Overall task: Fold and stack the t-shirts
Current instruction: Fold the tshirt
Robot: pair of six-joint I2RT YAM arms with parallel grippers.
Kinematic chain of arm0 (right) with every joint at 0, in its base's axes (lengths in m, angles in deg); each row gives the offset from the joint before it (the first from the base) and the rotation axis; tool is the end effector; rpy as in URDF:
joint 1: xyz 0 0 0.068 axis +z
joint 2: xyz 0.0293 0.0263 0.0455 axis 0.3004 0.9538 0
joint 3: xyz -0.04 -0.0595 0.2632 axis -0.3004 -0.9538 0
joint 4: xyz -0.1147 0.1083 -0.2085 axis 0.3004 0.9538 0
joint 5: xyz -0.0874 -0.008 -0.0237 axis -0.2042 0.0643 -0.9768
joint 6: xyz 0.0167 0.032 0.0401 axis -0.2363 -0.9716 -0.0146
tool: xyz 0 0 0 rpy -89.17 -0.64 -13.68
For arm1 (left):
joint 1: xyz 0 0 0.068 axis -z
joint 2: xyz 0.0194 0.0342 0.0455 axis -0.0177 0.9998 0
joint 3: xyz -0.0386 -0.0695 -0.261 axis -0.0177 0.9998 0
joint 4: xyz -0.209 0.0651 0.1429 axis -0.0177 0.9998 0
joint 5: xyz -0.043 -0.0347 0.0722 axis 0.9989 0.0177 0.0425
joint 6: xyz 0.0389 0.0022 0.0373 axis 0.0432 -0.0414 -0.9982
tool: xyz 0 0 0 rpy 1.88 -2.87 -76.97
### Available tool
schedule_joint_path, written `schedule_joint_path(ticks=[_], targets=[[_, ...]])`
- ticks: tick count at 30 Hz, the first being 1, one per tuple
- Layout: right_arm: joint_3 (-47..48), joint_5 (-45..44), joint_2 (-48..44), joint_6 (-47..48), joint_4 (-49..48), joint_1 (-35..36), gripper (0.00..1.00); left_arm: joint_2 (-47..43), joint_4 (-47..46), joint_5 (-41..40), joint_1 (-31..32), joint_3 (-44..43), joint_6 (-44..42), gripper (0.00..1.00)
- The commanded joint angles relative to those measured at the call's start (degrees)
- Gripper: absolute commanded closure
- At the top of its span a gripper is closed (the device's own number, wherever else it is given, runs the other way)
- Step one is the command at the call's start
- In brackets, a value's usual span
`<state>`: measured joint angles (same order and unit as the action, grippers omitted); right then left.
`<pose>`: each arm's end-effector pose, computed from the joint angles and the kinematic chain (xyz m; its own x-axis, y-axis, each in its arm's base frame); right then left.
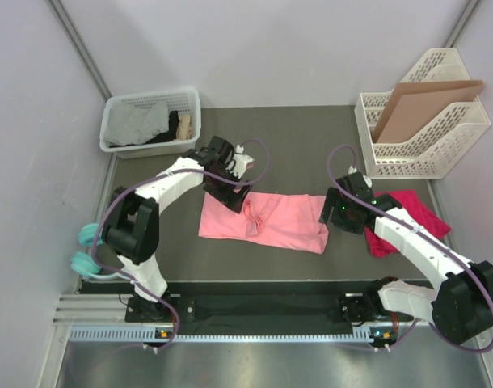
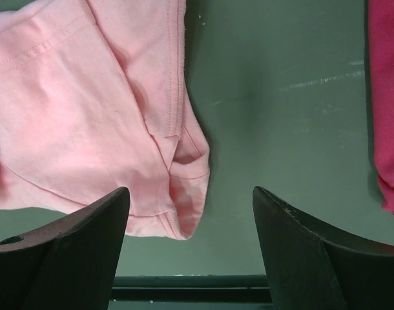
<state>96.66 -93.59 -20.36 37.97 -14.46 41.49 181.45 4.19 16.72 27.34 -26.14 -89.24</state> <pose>0.1963 0.0824 0.2260 -0.8374 0.3109 -0.4496 0.2346 0.9473 0.2182 0.3162 -0.1664 0.2304 -0.7077 0.5630 -0.4268 0.6684 0.7292 -0.1464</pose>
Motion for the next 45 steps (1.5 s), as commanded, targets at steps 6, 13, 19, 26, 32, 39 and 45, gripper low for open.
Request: schedule_joint_path(ticks=[6, 13, 19, 26, 32, 39, 45], targets=[[-0.5, -1.2, -2.7, -0.3, -0.3, 0.8, 0.23, 4.0, -4.0, 0.1, -0.9, -1.1, -3.1, 0.08], [-1.0, -1.1, -2.9, -0.5, -0.3, 0.7, 0.23, 5.4, -3.8, 3.4, -1.2, -2.8, -3.8, 0.10], [-0.6, -1.3, -2.9, -0.8, 0.0, 0.7, 0.23, 8.9, 0.1, 10.7, -1.0, -6.5, -3.5, 0.12], [-1.0, -1.7, -3.0, -0.9, 0.3, 0.7, 0.23, 11.7, 2.1, 16.1, -0.5, -8.2, -3.6, 0.12], [-1.2, -1.7, -2.7, -1.1, 0.0, 0.7, 0.23, 13.7, 3.1, 18.7, 0.3, -10.9, -3.1, 0.12], [-1.1, -1.6, -2.0, -0.9, -0.2, 0.7, 0.23, 14.9, 3.0, 21.9, 1.8, -16.5, -1.2, 0.12], [-0.8, -2.1, -1.6, -0.2, 0.5, 0.7, 0.23, 18.0, 1.4, 24.8, 2.6, -20.1, 1.4, 0.13]])
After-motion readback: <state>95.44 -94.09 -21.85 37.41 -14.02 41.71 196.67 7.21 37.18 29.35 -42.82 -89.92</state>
